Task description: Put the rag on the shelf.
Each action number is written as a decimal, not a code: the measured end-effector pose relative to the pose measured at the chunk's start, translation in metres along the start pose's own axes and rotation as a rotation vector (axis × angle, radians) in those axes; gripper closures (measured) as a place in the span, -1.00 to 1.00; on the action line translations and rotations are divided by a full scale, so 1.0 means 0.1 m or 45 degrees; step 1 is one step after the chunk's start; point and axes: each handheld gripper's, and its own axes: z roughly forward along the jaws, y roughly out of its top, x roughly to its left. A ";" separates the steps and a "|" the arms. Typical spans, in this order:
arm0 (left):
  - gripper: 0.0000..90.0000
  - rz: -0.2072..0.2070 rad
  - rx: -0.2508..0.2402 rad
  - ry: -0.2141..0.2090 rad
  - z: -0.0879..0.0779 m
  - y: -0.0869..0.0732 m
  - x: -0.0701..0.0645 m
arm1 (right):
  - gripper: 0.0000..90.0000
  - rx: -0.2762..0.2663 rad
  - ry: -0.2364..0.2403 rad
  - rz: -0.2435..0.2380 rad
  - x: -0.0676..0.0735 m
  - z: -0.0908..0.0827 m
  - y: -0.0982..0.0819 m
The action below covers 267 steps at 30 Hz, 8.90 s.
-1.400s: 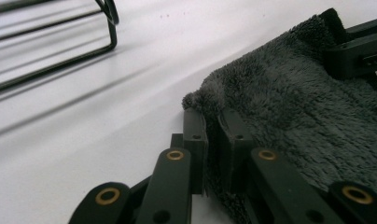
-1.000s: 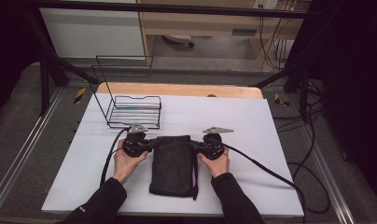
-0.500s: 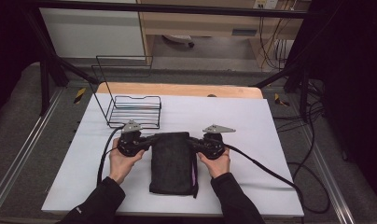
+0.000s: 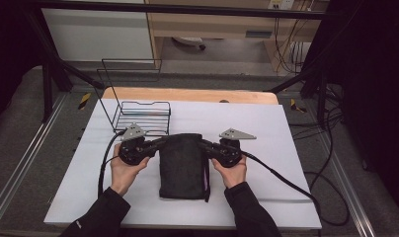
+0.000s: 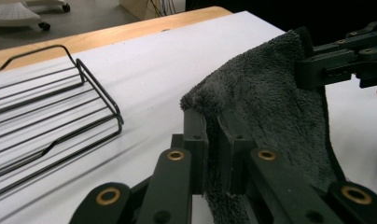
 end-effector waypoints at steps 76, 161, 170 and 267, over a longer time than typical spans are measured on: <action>0.85 -0.014 -0.513 0.164 -1.09 0.43 0.22 | 0.76 -0.453 -0.001 -0.301 0.91 0.05 0.81; 0.85 -0.007 -0.818 0.394 -1.82 1.81 0.95 | 0.77 -0.743 -0.047 -0.409 1.54 0.56 2.54; 0.85 -0.019 -0.814 0.399 -1.76 1.99 1.05 | 0.77 -0.749 -0.060 -0.397 1.48 0.62 2.69; 0.85 0.093 -0.611 0.354 -1.29 1.26 1.34 | 0.76 -0.514 -0.080 -0.472 1.02 1.12 2.10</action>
